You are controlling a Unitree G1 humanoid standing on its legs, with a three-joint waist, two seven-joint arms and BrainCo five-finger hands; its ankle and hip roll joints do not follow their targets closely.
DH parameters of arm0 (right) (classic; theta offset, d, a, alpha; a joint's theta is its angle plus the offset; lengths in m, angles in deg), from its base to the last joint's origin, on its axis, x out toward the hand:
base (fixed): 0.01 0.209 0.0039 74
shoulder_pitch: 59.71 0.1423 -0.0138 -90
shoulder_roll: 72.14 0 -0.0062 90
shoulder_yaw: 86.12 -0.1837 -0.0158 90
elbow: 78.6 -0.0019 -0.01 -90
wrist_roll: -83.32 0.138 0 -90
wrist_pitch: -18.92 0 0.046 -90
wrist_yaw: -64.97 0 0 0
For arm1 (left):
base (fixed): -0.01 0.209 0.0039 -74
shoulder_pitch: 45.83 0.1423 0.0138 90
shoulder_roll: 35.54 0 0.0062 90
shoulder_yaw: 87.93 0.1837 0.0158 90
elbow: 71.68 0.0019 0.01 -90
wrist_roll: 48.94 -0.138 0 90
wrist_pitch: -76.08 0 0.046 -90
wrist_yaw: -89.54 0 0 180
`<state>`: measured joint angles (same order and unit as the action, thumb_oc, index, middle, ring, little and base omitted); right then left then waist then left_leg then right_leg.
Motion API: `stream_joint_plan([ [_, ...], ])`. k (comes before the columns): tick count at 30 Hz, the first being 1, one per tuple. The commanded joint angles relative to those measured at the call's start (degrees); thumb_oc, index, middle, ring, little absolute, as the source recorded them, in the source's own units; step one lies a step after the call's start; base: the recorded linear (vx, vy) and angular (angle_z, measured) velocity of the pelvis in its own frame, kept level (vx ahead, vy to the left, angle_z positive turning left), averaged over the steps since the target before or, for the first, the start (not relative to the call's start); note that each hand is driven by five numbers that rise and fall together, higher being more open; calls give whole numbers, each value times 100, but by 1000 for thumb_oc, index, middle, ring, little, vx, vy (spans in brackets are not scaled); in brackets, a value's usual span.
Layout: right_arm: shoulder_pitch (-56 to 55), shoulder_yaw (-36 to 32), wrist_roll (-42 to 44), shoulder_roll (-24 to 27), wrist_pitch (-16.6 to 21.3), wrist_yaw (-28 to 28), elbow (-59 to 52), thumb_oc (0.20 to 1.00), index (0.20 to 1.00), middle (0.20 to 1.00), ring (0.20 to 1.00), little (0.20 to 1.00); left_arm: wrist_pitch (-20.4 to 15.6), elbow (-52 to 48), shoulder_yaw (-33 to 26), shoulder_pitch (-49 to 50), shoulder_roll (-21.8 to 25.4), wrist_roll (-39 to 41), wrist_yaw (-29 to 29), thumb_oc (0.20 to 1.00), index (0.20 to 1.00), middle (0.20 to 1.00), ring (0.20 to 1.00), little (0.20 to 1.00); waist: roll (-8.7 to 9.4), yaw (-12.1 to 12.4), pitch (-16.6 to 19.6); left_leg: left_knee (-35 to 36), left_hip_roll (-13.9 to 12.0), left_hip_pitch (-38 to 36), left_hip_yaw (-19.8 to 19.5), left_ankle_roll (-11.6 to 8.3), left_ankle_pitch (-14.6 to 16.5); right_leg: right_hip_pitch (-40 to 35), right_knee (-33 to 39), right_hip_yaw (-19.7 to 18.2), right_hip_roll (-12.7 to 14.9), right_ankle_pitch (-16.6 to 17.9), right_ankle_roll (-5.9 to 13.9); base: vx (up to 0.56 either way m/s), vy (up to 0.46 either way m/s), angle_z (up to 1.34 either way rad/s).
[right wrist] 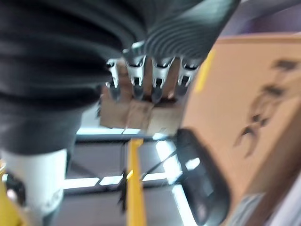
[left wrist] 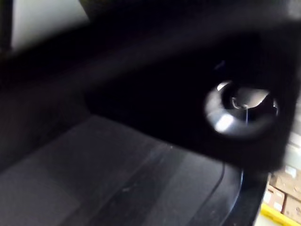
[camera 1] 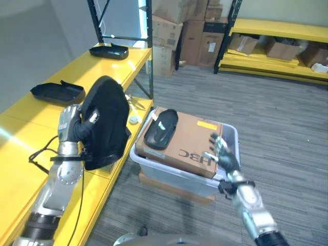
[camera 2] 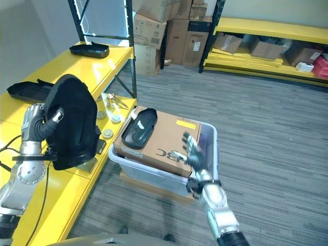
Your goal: Move parts from the plastic box to the shelf.
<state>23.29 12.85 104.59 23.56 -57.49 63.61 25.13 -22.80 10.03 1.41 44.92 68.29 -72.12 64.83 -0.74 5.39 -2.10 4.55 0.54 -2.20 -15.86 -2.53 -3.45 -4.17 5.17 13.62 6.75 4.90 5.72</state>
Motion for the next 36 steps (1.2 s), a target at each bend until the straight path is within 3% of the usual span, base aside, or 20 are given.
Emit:
stream_joint_plan([
  [1, 78, 559, -980, -84, -101, -27, 924, 1000, 1000, 1000, 1000, 1000, -547, -338, -499, -190, -30, 863, 18, 200, 200, 200, 200, 200, 109, 139, 222, 13, -150, 214, -15, -171, 261, -396, -24, 132, 319, -737, 235, -14, -40, 9],
  [4, 131, 600, -1162, -281, -190, -83, 1728, 1000, 1000, 1000, 1000, 1000, -616, -513, -555, -134, -104, 953, 47, 200, 200, 200, 200, 200, 114, 180, 220, -1, -134, 266, -115, -183, 210, -389, -25, 201, 316, -720, 231, 2, -45, 25],
  [5, 255, 655, -1292, -529, -294, -170, 2684, 1000, 1000, 1000, 1000, 1000, -720, -671, -562, -81, -186, 1232, 24, 200, 200, 200, 200, 200, 108, 291, 208, -22, -131, 259, -214, -201, 205, -443, -24, 250, 289, -744, 204, 22, -71, 31],
  [8, 409, 773, -1559, -766, -401, -214, 3764, 1000, 1000, 1000, 1000, 1000, -811, -916, -629, 15, -250, 1502, 44, 200, 200, 200, 200, 200, 126, 470, 135, -147, -113, 310, -441, -269, 221, -527, -45, 393, 225, -821, 140, 1, -87, 24],
  [10, 577, 774, -1832, -911, -480, -392, 4667, 1000, 1000, 1000, 1000, 1000, -904, -1032, -539, -69, -303, 1798, 169, 200, 200, 200, 200, 200, 130, 708, -20, -340, -44, 558, -852, -422, 134, -553, -117, 769, 174, -878, 38, -76, -113, 55],
  [15, 741, 943, -2077, -1077, -572, -446, 5226, 1000, 1000, 1000, 1000, 1000, -900, -1205, -452, -103, -325, 1873, 227, 200, 200, 200, 200, 200, 138, 930, -79, -382, -49, 737, -1348, -587, -25, -631, -85, 1206, -28, -972, -88, -21, -132, 90],
  [18, 903, 1012, -2202, -1133, -649, -473, 5515, 1000, 1000, 1000, 1000, 1000, -935, -1349, -542, 55, -349, 1948, 215, 200, 200, 200, 200, 200, 105, 1066, -131, -352, -102, 749, -1472, -630, -99, -633, -48, 1269, -123, -1008, -140, 3, -139, 56],
  [19, 943, 1063, -2305, -1119, -659, -481, 5560, 1000, 1000, 1000, 1000, 1000, -950, -1366, -538, 90, -368, 1989, 243, 200, 200, 200, 200, 200, 129, 1098, -138, -387, -142, 756, -1409, -665, 6, -704, -19, 1245, -178, -1164, -184, 39, -139, 26],
  [21, 1042, 1115, -2476, -1035, -702, -511, 5623, 1000, 1000, 1000, 1000, 1000, -967, -1354, -443, 40, -387, 2139, 328, 200, 200, 200, 200, 200, 124, 1129, -269, -662, -27, 1046, -1043, -682, -64, -744, -18, 1437, -105, -1179, -172, -35, -36, 54],
  [23, 1153, 1115, -2736, -917, -781, -602, 5776, 1000, 1000, 1000, 1000, 1000, -941, -1338, -360, -7, -322, 2155, 410, 200, 200, 200, 200, 200, 123, 1111, -347, -859, -38, 1299, -69, -537, -130, -795, -26, 1678, -48, -1154, -134, -77, 25, 75],
  [26, 1191, 961, -2705, -879, -854, -696, 5866, 1000, 1000, 1000, 1000, 1000, -947, -1300, -298, -108, -262, 2150, 459, 200, 200, 200, 200, 200, 155, 1100, -289, -800, -97, 1357, 887, -258, -135, -845, -22, 1880, -25, -1137, -78, -12, 23, 54],
  [32, 1136, 647, -2591, -1011, -929, -754, 5971, 1000, 1000, 1000, 1000, 1000, -911, -1264, -99, -388, 10, 2053, 476, 200, 200, 200, 200, 200, 484, 1075, 55, -611, 157, 1108, 1034, 6, 216, -864, -351, 1985, 347, -1258, 114, 153, 156, 18],
  [33, 1138, 620, -2611, -1044, -941, -726, 6031, 1000, 1000, 1000, 1000, 1000, -870, -1293, -13, -543, 138, 1940, 481, 200, 200, 200, 200, 200, 521, 1023, 35, -656, 257, 940, 993, 171, 421, -622, -1094, 1828, 591, -1246, 205, 188, 286, -2],
  [34, 1126, 563, -2628, -1061, -957, -748, 6065, 1000, 1000, 1000, 1000, 1000, -862, -1300, 63, -651, 175, 1991, 513, 200, 200, 200, 200, 200, 542, 980, -12, -707, 397, 836, 976, 317, 537, -393, -1866, 1696, 881, -1112, 350, 237, 359, -3],
  [36, 1121, 500, -2614, -1080, -1008, -752, 6071, 1000, 1000, 1000, 1000, 1000, -862, -1304, 201, -770, 253, 2012, 553, 200, 200, 200, 200, 200, 432, 769, -221, -738, 525, 702, 898, 510, 472, 58, -2780, 1411, 1158, -290, 463, 60, 310, 12],
])
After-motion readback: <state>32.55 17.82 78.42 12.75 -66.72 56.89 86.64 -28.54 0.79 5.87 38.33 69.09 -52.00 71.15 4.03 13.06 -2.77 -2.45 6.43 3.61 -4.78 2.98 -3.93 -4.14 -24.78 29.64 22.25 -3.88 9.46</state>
